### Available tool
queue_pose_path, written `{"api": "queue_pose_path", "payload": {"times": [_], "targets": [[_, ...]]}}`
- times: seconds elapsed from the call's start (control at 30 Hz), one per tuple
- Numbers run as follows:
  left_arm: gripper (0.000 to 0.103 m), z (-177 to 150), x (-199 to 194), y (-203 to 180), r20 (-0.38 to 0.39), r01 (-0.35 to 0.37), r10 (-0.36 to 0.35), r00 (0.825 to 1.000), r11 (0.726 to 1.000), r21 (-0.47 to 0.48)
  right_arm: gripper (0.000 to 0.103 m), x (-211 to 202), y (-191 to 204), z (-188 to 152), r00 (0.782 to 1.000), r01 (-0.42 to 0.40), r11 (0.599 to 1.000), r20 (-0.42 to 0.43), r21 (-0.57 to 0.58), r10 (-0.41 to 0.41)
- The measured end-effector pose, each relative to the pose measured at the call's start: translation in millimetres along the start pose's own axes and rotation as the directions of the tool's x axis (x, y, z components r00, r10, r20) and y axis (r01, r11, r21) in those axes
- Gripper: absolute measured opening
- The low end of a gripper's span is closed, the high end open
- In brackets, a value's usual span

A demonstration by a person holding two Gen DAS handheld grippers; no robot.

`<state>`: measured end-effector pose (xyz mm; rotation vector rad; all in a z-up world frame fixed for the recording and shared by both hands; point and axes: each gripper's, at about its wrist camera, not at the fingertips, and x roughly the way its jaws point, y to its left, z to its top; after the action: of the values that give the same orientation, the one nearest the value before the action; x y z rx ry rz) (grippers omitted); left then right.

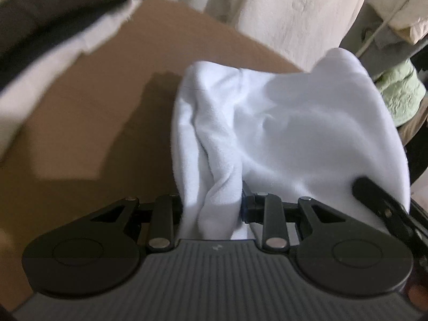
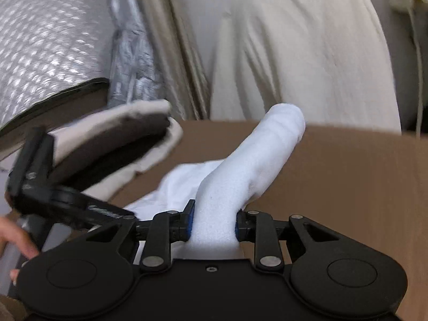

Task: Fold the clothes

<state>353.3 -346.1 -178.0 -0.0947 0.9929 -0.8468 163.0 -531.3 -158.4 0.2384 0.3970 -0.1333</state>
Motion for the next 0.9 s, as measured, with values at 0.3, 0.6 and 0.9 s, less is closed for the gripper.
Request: {"api": "queue_pose_path", "payload": {"times": [0.3, 0.6, 0.9], "targets": [[0.028, -6, -117, -36, 0.261, -0.162, 0.119, 0.958, 0.976, 0.149, 0.029, -34, 61, 62, 0.984, -0.118, 0.987, 0.12, -0.105, 0.131], [0.029, 100, -246, 40, 0.34, -0.203, 0.168, 0.925, 0.977, 0.071, 0.029, -30, 133, 139, 0.922, -0.284, 0.941, 0.218, -0.182, 0.321], [0.035, 236, -243, 131, 0.302, -0.443, 0.4, 0.865, 0.892, 0.089, 0.029, 131, 221, 177, 0.864, -0.469, 0.879, 0.251, 0.087, 0.436]]}}
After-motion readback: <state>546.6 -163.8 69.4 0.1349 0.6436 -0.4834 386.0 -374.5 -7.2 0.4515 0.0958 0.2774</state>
